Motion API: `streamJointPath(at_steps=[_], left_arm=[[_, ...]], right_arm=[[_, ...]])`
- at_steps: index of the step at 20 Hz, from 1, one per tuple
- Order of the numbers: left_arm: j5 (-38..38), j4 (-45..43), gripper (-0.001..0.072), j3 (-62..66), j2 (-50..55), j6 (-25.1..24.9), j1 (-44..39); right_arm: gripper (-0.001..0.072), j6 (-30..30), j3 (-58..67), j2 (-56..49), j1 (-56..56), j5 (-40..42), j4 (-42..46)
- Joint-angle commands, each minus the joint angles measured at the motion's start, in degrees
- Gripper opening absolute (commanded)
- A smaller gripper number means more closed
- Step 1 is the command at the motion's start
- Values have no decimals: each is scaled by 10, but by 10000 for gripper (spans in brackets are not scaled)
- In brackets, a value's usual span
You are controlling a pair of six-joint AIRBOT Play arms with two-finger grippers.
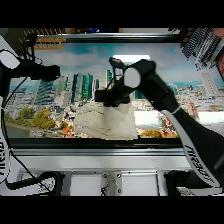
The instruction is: Fold the clothes and pants, and hang the long-sleeved shirts on hangers.
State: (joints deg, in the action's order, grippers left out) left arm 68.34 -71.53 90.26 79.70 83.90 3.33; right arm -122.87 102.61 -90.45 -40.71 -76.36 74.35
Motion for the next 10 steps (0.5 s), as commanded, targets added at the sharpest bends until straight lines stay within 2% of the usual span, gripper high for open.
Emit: streamJointPath(at_steps=[1, 3, 4, 5, 6, 7, 8, 9, 10], left_arm=[[18, 1, 17, 1, -27, -1, 26], [21, 0, 17, 1, -44, -1, 27], [21, 1, 17, 1, -54, -1, 27], [19, 1, 18, 1, -64, -1, 27], [14, 1, 17, 1, -73, -1, 27], [9, -3, 17, 1, -84, -1, 27], [6, -10, 18, 1, -95, -1, 27], [5, -8, 17, 1, -107, -1, 30], [5, -8, 18, 1, -118, -1, 33]], right_arm=[[28, -14, 9, -70, -39, 131, -24], [38, 43, 12, -110, -43, 203, -101], [96, 89, 16, -129, -45, 232, -155], [400, 143, 24, -150, -47, 259, -226], [671, 208, 33, -168, -48, 277, -305], [718, 272, 40, -179, -49, 286, -378], [717, 332, 42, -182, -47, 286, -441], [710, 374, 42, -179, -43, 282, -471], [691, 380, 42, -171, -36, 275, -473]])
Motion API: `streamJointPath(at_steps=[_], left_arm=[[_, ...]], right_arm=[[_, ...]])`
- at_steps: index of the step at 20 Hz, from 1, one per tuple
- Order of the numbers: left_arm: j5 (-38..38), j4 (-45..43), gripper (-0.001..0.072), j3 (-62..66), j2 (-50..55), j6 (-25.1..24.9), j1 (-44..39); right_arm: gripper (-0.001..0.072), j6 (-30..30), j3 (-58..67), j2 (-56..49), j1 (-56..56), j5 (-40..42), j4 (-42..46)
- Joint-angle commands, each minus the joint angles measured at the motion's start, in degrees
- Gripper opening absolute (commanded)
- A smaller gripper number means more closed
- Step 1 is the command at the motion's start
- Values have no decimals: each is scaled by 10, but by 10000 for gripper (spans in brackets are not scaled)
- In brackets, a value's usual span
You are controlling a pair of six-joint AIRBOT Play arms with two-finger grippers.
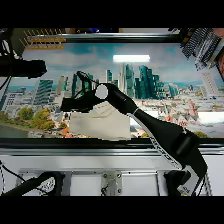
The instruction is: Fold the clothes and pants, and hang the long-sleeved shirts on hangers.
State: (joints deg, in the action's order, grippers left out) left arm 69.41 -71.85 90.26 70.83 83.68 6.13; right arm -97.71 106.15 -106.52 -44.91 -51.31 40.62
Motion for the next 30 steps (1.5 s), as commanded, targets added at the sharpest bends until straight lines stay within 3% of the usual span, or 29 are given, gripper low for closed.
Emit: streamJointPath(at_steps=[1, 2, 7, 12, 13, 15, 16, 20, 26, 30], left_arm=[[-3, -6, 17, 0, -39, 1, 5], [1, -7, 18, -1, -48, 1, 5], [-8, 0, 17, -139, -131, 2, -13], [-66, 1, 17, -326, -194, 8, -106], [-71, 0, 17, -348, -197, 9, -133], [-73, 0, 18, -375, -197, 20, -186], [-81, 0, 17, -385, -197, 23, -213], [-110, 0, 17, -394, -197, 60, -290], [-120, 0, 17, -394, -197, 103, -309], [-120, 0, 18, -394, -197, 124, -309]], right_arm=[[516, 134, 7, 2, 14, 15, -121], [444, 142, 6, 17, 23, 0, -93], [453, 135, -49, 140, 107, -111, 87], [454, 136, -289, 313, 263, -174, 193], [493, 136, -344, 341, 299, -173, 192], [720, 137, -448, 377, 369, -160, 189], [720, 137, -494, 383, 399, -151, 188], [720, 157, -613, 356, 452, -64, 143], [720, 398, -627, 209, 444, -47, -180], [720, 423, -610, 148, 393, -46, -233]])
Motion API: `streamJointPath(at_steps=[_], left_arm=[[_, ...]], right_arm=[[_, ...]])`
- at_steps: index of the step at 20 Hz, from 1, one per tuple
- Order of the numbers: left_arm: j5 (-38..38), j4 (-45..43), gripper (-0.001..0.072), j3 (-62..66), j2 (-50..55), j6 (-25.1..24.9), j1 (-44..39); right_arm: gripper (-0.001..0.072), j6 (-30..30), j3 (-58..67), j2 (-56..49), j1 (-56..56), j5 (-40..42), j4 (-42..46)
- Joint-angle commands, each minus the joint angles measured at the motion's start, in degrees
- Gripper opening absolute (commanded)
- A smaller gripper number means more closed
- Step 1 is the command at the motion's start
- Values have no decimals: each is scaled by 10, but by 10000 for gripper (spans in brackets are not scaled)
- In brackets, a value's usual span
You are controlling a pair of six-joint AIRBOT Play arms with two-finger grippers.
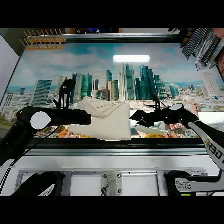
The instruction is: Fold the clothes and pants, and hang the long-sleeved shirts on hangers.
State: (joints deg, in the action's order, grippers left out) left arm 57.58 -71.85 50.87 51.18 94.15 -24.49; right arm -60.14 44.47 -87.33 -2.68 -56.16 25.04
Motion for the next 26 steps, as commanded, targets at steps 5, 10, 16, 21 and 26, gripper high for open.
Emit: streamJointPath(at_steps=[5, 10, 16, 21, 26], left_arm=[[-2, 0, 18, -1, -1, 22, -3], [12, 0, 17, -1, -1, 34, -3], [22, 0, 17, -1, -1, 34, -3], [22, 0, 17, -1, 0, 35, -3], [22, 0, 17, -1, 0, 49, -3]], right_arm=[[720, 64, 48, -65, -134, 26, -158], [157, 95, 82, -76, -184, 61, -161], [26, -82, 227, -24, -31, -37, 163], [26, -222, 374, 9, 188, -43, 353], [26, -270, 402, 12, 403, -56, 367]])
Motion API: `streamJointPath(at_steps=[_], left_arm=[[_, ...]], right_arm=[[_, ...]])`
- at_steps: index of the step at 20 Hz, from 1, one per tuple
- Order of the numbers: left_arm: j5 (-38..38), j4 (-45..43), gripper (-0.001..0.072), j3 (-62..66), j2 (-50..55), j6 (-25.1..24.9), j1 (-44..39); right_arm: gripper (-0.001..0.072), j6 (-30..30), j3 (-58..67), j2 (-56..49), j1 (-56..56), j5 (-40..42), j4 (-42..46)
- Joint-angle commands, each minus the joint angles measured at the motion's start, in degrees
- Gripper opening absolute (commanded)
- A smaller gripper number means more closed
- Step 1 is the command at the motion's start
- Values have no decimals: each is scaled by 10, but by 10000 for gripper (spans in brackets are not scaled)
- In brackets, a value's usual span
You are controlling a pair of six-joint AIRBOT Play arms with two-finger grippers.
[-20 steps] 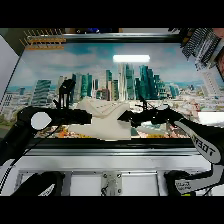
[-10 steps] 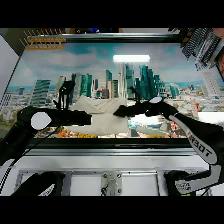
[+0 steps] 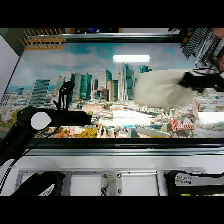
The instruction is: Fold the clothes and pants, and hang the long-sleeved shirts on hangers.
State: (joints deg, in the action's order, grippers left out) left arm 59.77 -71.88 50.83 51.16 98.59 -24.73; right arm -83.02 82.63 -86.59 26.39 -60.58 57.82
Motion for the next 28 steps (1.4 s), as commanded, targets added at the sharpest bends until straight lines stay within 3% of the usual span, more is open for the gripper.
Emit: streamJointPath(at_steps=[1, 8, 14, 17, 18, 19, 20, 24, 26, 28], left_arm=[[0, 0, 17, 0, 0, 5, 0], [0, 0, 17, 0, 0, 5, 0], [1, 0, 17, 0, 0, 5, 0], [1, 0, 17, 0, 0, 5, 0], [3, 0, 18, 0, 0, 5, 0], [3, 0, 17, 0, 0, 5, 0], [3, 0, 18, 0, 0, 5, 0], [3, 0, 18, 0, 0, 5, 0], [5, 0, 18, 0, 0, 5, 0], [2, 0, 18, 0, 0, 5, 0]], right_arm=[[25, -45, 19, 6, 141, -15, 49], [25, -66, -105, 84, 217, -63, 154], [27, -66, -263, 159, 217, -48, 165], [47, -66, -277, 162, 217, -57, 185], [215, -65, -277, 166, 218, -57, 192], [519, -62, -275, 173, 219, -55, 208], [695, -62, -268, 182, 219, -55, 233], [698, -79, -224, 250, 218, -38, 287], [698, -78, -217, 304, 214, -10, 246], [698, -31, -218, 353, 195, -7, 143]])
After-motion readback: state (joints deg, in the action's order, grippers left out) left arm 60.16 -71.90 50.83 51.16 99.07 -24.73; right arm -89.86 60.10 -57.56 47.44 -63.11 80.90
